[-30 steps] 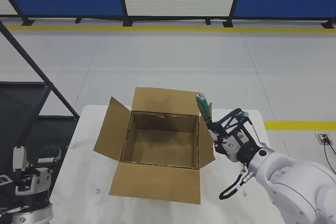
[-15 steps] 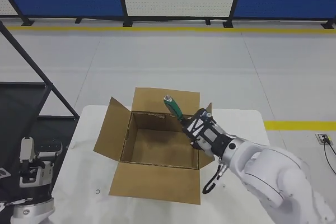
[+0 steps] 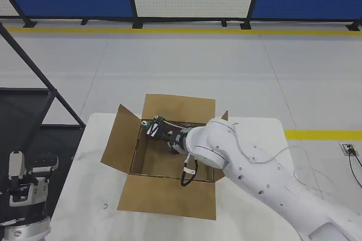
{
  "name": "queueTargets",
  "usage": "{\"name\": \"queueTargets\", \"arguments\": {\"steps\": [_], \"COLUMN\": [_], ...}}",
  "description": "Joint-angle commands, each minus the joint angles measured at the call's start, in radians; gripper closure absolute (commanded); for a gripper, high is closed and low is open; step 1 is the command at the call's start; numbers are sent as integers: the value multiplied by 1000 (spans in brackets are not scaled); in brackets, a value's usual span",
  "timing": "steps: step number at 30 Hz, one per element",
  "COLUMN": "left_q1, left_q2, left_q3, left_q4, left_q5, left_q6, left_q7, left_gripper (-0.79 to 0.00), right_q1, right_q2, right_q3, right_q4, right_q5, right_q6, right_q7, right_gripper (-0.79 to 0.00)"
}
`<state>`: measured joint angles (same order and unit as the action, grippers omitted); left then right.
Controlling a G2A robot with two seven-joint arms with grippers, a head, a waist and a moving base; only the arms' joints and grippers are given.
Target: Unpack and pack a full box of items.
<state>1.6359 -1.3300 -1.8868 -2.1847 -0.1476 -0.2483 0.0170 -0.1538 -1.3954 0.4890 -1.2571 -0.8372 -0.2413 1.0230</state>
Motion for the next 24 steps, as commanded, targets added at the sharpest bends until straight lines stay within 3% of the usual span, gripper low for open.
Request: {"name": "queueTargets", "arguments": {"steps": [1, 5, 18, 24], "left_q1": [0, 0, 0, 4], "left_q2": [0, 0, 0, 0], "left_q3": [0, 0, 0, 0], "left_q4": [0, 0, 0, -1], "left_q5": [0, 0, 0, 3], "left_q6": [0, 0, 0, -2], "left_q7": [0, 0, 0, -17], "left_gripper": [-785, -785, -785, -785], "right_q1": [27, 55, 41, 48], "right_q2": [-33, -91, -98, -141], "right_q3": [-40, -75, -79, -116], "right_q4": [95, 231, 241, 347], "right_q5": [17, 67, 42, 27], "right_q6": [-15, 10, 26, -37], "right_q7": [3, -11, -28, -30], "right_gripper": [0, 0, 0, 0]}}
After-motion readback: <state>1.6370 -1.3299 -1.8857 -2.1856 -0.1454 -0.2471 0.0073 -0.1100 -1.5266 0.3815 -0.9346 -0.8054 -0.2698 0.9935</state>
